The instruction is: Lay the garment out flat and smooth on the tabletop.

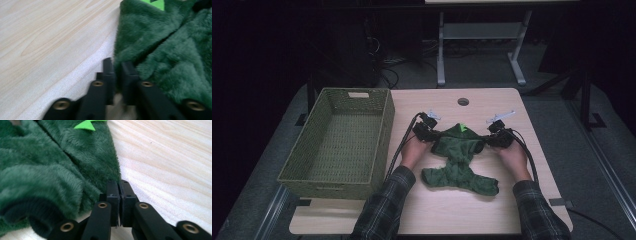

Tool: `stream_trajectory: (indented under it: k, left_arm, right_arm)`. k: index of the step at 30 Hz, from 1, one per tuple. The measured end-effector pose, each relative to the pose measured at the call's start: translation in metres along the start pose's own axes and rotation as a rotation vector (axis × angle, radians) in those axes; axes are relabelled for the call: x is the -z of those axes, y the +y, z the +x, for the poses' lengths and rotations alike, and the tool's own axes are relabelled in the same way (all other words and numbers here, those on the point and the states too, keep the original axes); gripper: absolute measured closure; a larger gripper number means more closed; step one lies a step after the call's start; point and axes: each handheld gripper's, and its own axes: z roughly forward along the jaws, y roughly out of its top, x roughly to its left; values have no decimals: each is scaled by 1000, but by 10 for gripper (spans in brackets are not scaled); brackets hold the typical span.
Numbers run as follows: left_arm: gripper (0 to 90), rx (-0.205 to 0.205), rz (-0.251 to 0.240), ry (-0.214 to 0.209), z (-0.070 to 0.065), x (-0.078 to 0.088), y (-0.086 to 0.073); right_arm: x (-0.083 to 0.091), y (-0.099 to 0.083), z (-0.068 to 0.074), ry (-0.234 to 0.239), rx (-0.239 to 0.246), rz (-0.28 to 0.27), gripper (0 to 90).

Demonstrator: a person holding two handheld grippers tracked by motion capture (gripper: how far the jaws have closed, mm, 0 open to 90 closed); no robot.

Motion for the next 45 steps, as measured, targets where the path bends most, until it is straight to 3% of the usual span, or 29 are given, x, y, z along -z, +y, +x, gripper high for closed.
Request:
stream_trajectory:
  k: [3, 6, 12, 15, 23, 31, 35, 39, 45]
  left_arm:
    - [652, 25, -27, -1, 1, 7, 2]
    - [540, 38, -46, -3, 1, 15, 5]
    - [384, 68, -46, -78, -5, 33, 6]
    - [280, 47, -19, -62, -12, 42, 5]
    - [134, 18, -50, -53, -28, 70, -5]
    - [128, -23, -87, -61, -54, 98, -27]
    - [128, -13, -121, -62, -67, 110, -46]
    - [128, -21, -122, -55, -77, 119, -64]
    - [128, -44, -106, -40, -92, 131, -94]
  right_arm:
    - [4, 1, -1, 13, -29, -14, 741]
    - [14, 4, -1, 19, -47, -42, 686]
    - [34, 7, 5, 21, -64, -85, 621]
    - [42, 7, 10, 16, -64, -94, 597]
    - [69, 8, 24, 39, -47, -154, 591]
    - [80, -1, 40, 82, -42, -181, 604]
    - [79, -9, 52, 119, -26, -194, 628]
    - [77, -15, 69, 155, -4, -204, 636]
    - [69, -17, 93, 206, 49, -177, 630]
